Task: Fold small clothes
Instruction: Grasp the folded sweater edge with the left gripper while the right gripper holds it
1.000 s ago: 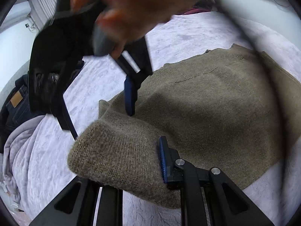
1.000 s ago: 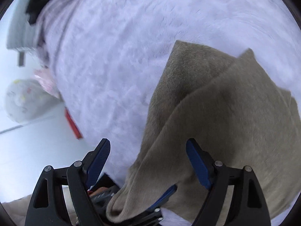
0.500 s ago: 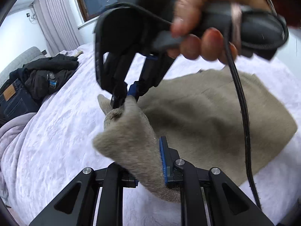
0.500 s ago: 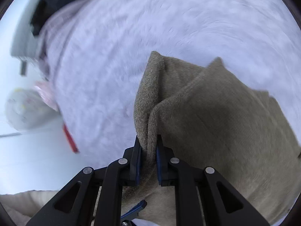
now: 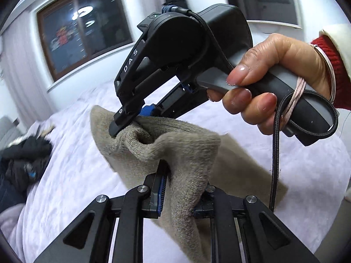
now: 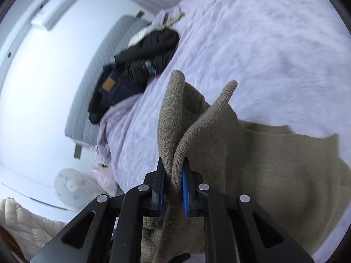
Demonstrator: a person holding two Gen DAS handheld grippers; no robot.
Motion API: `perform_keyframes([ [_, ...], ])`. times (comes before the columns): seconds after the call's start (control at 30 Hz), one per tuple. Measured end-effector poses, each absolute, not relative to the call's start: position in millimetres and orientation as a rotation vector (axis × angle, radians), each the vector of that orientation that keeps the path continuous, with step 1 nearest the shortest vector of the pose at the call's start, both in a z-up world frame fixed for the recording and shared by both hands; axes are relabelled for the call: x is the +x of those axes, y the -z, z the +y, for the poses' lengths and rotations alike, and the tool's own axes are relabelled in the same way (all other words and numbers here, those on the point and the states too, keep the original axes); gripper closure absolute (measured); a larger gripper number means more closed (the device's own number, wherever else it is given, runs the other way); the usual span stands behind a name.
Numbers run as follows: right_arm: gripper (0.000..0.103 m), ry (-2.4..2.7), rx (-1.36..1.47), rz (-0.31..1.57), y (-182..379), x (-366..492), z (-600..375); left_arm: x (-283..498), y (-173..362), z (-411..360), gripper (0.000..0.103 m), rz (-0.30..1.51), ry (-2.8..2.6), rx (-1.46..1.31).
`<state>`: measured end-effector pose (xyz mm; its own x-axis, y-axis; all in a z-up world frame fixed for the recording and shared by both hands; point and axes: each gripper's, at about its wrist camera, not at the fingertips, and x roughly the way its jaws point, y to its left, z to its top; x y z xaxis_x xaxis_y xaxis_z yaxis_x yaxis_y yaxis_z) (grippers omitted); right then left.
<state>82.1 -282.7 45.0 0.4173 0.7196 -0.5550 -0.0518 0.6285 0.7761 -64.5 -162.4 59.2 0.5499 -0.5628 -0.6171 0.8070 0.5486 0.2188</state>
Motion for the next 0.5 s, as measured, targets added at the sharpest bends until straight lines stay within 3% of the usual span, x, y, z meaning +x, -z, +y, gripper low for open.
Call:
perform_keyframes([
  [0.2,0.089,-0.35,0.878,0.95,-29,2,-370,-101,-27,-223,0.085,0.522,1.039,0.635],
  [0.5,0.089,-0.116,1.081,1.052,96,-66,-432,-138,44,-254,0.085,0.643,1.15,0.811],
])
